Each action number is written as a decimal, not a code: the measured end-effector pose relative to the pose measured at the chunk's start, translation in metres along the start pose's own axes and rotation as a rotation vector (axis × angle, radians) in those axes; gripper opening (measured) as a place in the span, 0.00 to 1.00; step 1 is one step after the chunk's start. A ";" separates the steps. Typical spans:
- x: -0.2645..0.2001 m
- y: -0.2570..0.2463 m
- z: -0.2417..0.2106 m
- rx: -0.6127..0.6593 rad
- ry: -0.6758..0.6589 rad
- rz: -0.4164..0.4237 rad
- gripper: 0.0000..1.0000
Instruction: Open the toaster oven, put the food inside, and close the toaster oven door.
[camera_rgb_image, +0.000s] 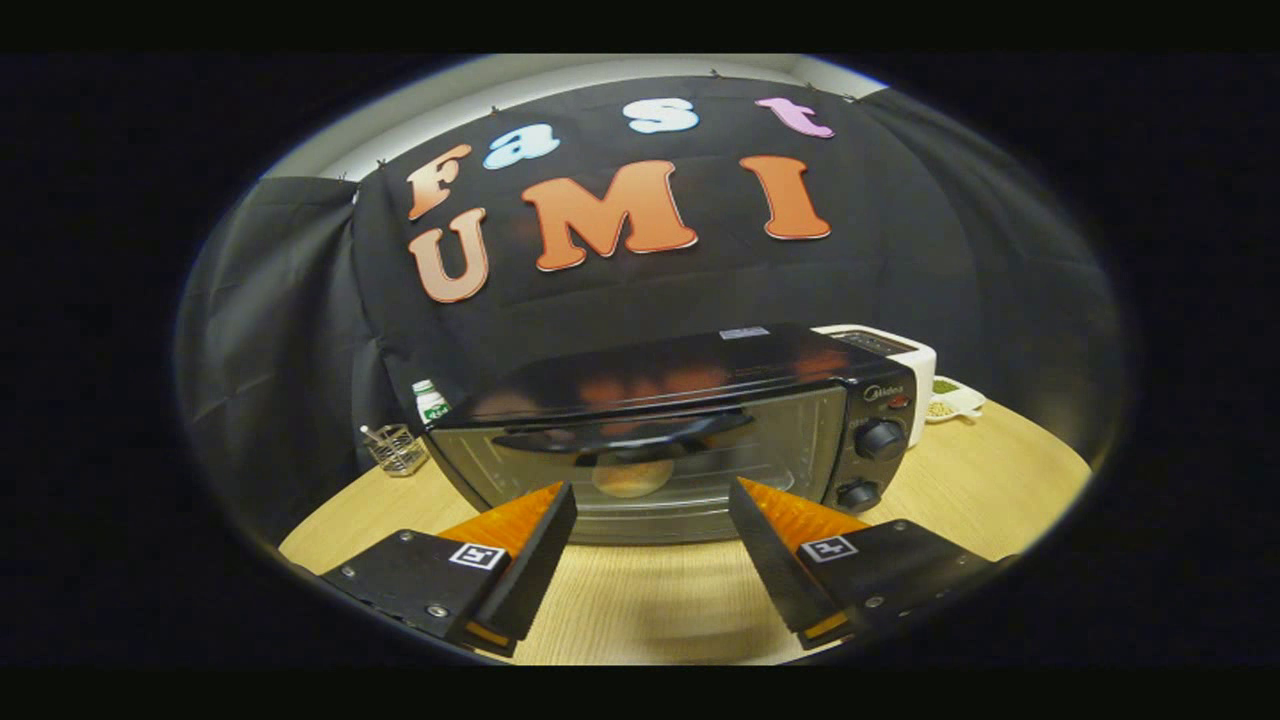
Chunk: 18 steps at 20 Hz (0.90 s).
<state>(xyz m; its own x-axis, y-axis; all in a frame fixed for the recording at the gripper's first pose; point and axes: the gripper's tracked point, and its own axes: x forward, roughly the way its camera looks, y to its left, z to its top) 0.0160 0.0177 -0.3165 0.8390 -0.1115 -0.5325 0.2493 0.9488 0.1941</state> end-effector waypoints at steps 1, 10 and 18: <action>-0.001 0.000 0.006 0.000 -0.012 0.001 0.92; -0.064 0.016 0.054 -0.106 -0.179 0.054 0.92; -0.140 0.007 0.102 -0.134 -0.383 0.064 0.92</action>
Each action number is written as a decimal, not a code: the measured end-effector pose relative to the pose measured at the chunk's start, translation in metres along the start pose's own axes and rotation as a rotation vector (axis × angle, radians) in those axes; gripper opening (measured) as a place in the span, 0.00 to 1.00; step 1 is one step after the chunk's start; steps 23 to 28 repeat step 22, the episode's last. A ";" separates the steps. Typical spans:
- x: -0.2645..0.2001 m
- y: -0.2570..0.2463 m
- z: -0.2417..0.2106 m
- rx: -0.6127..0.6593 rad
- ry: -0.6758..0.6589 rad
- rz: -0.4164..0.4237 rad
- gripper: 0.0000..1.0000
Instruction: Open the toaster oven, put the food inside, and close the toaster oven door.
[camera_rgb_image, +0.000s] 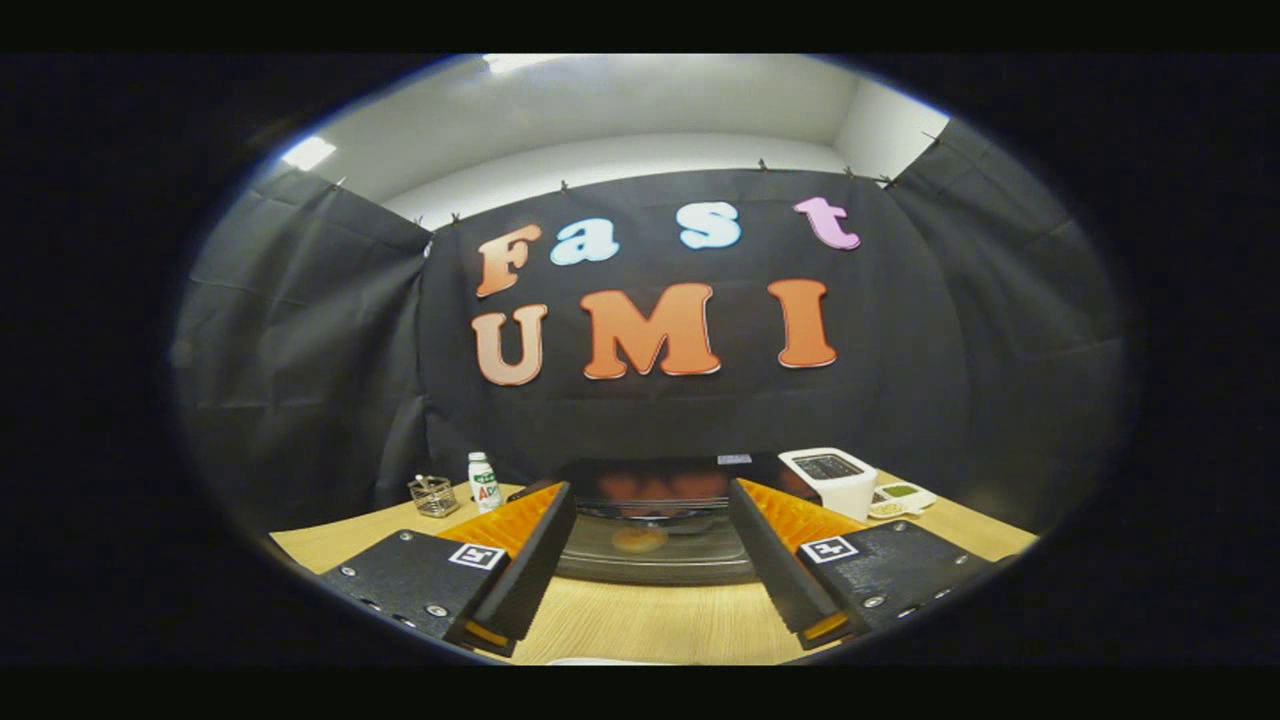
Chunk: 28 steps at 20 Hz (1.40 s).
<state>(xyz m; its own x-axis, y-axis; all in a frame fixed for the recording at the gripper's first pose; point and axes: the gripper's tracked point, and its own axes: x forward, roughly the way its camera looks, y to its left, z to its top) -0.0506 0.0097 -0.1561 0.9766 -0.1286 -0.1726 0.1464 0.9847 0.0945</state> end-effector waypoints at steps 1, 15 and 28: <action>-0.006 -0.003 0.007 -0.009 -0.021 -0.003 0.92; -0.076 -0.033 0.047 -0.020 -0.105 -0.026 0.94; -0.087 -0.038 0.052 -0.019 -0.086 -0.043 0.94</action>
